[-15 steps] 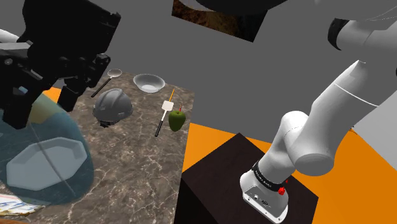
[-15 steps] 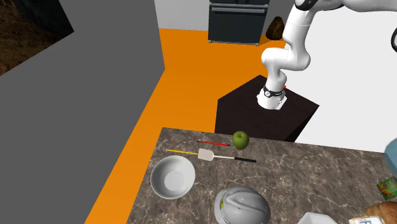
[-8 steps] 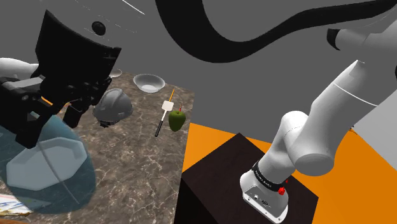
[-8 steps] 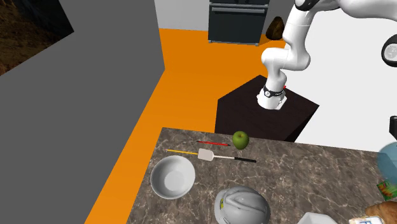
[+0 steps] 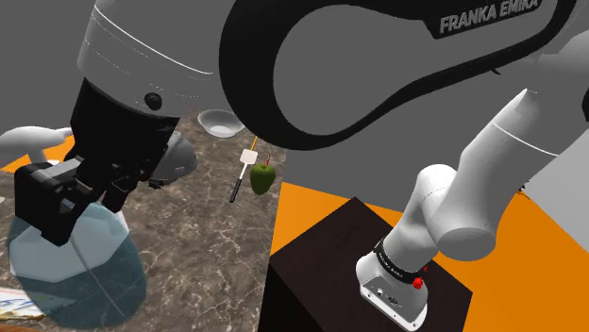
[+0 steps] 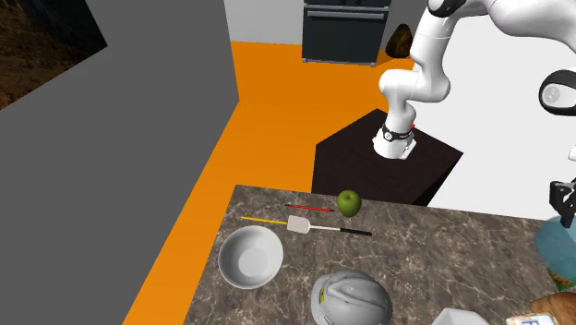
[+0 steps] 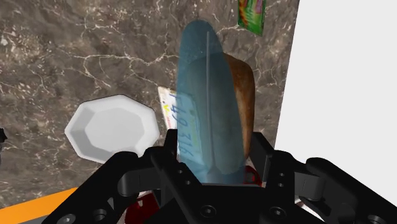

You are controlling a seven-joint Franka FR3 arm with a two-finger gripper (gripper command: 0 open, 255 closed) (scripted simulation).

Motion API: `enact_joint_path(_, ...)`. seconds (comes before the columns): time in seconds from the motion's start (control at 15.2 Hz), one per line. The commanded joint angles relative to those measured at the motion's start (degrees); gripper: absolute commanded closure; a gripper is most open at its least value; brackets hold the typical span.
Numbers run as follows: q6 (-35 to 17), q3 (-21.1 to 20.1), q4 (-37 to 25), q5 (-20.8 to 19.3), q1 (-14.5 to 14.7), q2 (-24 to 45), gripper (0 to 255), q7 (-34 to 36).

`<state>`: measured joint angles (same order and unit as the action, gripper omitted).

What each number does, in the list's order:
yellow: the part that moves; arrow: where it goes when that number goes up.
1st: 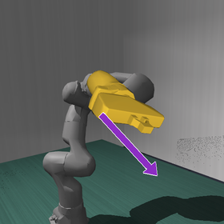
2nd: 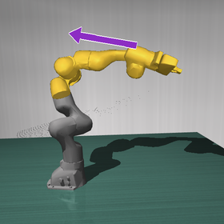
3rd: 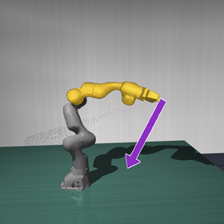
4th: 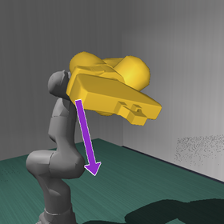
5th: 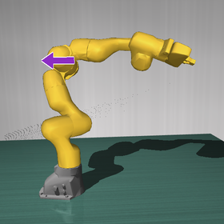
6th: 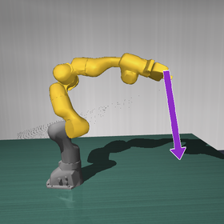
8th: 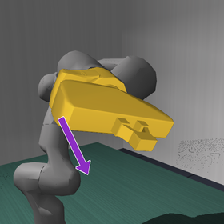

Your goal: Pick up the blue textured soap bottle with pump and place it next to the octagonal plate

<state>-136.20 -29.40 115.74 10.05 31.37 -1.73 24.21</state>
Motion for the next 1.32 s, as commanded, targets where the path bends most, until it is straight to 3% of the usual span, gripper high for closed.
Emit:
enact_joint_path(0.0, -1.7, -0.1, 1.0, -0.3, 0.1, 0.7, 255, 0.1)
enact_joint_path(1.25, -16.0, -0.2, 8.9, -3.7, 0.9, 7.8, 255, 1.2)
